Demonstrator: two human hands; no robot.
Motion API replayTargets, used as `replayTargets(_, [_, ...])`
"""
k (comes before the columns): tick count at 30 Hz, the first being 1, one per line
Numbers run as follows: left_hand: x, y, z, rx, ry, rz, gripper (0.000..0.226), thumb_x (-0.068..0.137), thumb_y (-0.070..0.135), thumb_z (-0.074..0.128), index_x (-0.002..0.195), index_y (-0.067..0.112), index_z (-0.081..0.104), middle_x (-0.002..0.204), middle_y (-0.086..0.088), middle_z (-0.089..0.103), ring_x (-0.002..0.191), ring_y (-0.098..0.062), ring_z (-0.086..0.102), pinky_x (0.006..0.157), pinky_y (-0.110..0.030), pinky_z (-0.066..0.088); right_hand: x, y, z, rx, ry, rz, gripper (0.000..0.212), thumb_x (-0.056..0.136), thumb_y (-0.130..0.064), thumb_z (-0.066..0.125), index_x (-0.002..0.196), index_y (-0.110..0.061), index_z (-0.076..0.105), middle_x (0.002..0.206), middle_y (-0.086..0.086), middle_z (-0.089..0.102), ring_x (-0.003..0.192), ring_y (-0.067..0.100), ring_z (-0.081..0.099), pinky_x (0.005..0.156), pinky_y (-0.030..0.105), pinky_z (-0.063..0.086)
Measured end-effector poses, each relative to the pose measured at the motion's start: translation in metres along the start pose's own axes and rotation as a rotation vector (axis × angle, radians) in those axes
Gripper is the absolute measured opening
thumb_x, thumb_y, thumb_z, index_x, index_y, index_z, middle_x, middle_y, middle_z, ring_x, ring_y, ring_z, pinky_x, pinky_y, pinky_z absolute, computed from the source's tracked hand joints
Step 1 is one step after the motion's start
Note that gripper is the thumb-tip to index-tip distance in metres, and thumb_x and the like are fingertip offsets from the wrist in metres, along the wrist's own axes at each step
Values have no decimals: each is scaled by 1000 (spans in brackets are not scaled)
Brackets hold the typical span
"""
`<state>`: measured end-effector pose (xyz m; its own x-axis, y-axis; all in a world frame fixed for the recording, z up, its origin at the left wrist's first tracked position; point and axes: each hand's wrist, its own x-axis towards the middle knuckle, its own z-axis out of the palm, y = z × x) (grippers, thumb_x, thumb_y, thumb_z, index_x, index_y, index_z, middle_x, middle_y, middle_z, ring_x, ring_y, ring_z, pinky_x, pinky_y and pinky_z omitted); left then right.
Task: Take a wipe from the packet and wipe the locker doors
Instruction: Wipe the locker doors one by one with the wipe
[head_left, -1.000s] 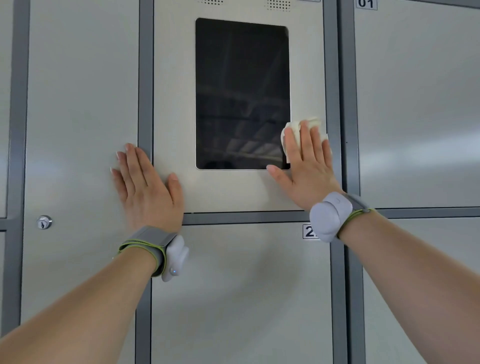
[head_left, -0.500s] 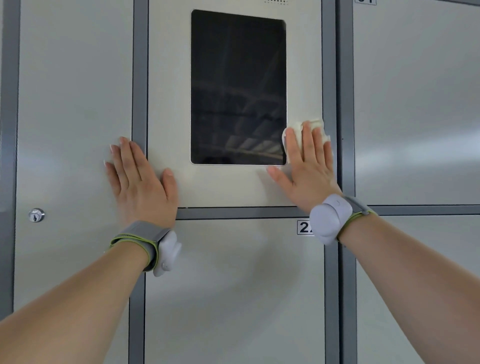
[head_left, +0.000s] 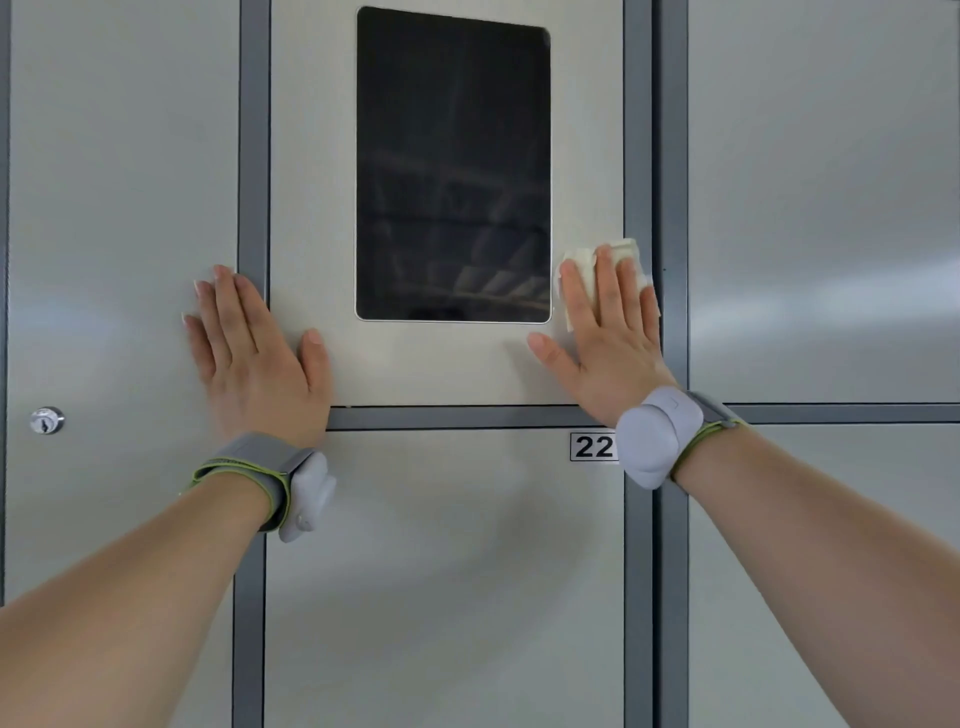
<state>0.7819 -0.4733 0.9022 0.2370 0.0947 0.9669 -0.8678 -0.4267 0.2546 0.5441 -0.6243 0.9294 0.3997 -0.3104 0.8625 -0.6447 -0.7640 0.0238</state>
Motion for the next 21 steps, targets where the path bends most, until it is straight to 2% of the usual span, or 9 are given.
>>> replayTargets(2, [1, -1, 0, 7, 3, 3, 74, 90, 38, 22, 144, -11, 15, 154, -26, 13, 143, -41, 10, 117, -47, 2, -5, -2, 3, 5, -12, -9, 85, 80, -71, 6, 150, -25, -11, 155, 9, -23, 142, 28, -23, 115, 42, -15])
replayTargets(9, [0, 0, 2, 36, -4, -1, 73, 90, 37, 22, 145, -10, 11, 154, -25, 10, 143, -40, 7, 117, -46, 0, -40, 7, 16, -27, -72, -113, 84, 71, -75, -8, 139, -30, -26, 154, 6, -27, 140, 26, -29, 111, 37, -22])
replayTargets(16, [0, 0, 3, 37, 2, -5, 72, 91, 35, 24, 145, -11, 11, 154, -26, 10, 143, -40, 7, 117, -48, 1, -2, 15, -1, -17, -23, -79, 88, 77, -72, 2, 150, -24, -9, 157, 3, -20, 143, 21, -21, 114, 36, -15])
replayTargets(21, [1, 0, 2, 34, -11, 4, 73, 91, 36, 23, 146, -10, 10, 155, -25, 8, 143, -40, 5, 117, -47, 0, -22, 12, 14, -11, -22, -97, 96, 72, -78, -7, 150, -22, -11, 156, 4, -21, 143, 23, -23, 113, 38, -17])
